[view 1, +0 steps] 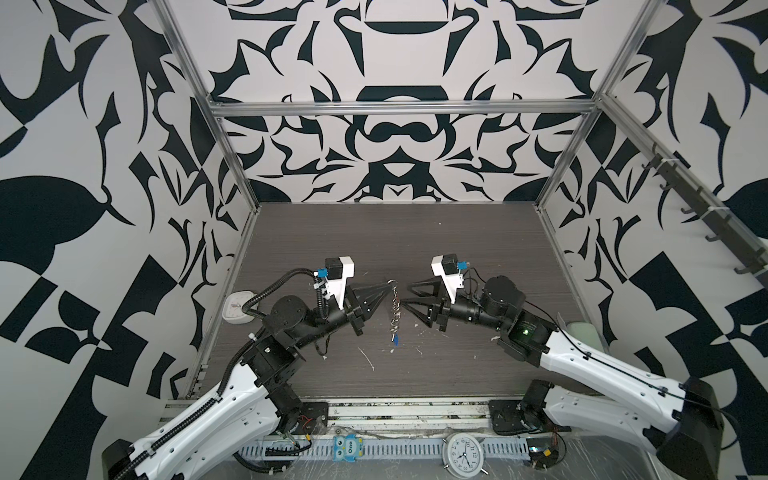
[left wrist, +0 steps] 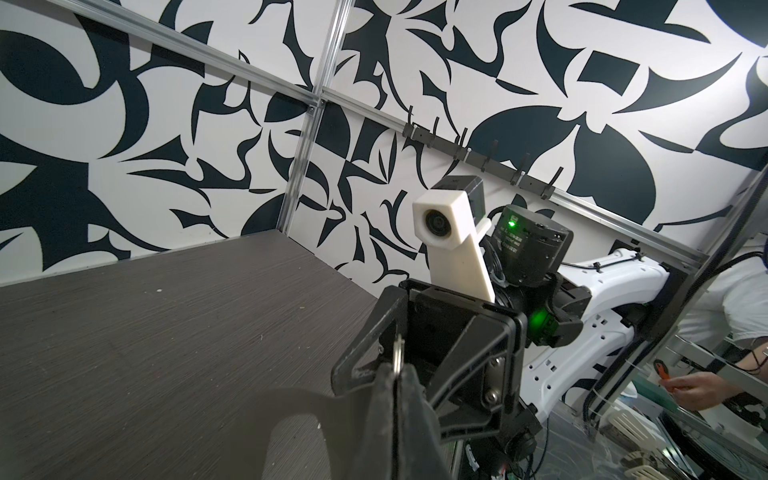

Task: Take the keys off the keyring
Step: 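Bring the left gripper to the red-tagged key ring beside the right gripper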

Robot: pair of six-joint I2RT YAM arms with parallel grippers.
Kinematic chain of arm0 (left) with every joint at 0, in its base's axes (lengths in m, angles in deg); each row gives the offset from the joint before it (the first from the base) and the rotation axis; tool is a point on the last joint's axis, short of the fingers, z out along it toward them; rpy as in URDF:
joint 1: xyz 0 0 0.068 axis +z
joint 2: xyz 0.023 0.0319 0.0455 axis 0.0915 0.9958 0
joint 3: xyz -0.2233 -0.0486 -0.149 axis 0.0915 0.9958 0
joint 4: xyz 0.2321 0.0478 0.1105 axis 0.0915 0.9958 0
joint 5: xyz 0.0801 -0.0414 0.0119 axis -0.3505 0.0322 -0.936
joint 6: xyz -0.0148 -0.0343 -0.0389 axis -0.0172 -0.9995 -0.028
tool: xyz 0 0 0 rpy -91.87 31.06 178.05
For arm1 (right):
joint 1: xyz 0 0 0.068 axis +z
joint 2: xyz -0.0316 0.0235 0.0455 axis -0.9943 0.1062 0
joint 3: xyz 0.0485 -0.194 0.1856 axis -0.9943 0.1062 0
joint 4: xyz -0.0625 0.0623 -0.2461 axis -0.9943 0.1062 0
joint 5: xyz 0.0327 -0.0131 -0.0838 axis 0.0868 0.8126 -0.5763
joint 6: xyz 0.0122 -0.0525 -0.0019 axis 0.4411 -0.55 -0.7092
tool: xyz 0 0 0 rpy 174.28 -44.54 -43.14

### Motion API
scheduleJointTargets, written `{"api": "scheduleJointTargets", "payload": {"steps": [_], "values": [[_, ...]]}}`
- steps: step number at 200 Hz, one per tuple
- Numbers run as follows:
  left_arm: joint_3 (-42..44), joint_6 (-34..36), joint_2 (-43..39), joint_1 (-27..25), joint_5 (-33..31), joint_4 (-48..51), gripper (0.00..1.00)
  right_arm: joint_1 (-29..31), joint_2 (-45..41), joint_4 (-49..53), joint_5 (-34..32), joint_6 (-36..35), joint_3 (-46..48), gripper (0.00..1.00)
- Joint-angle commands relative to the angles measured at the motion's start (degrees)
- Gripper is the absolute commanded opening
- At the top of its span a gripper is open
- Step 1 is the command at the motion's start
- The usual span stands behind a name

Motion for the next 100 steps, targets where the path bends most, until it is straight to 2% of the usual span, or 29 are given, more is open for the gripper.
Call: {"api": "scheduleJointTargets", "payload": {"steps": [1,66,100], "values": [[0.6,-0.6,0.1,-0.1,0.4,-3.1,0.00,1.2,0.1,-0.8,-2.1,-2.3,-3.3,0.57],[0.8,-0.8,0.4,-0.1,0.7,-3.1,0.00,4.0,2.2,0.8,-5.0,-5.3,-6.3,0.58],[0.9,-0.8,0.0,-0.1,1.2,-3.0,0.00,4.3,1.9,1.4,-6.5,-5.9,-6.1,0.49]]}}
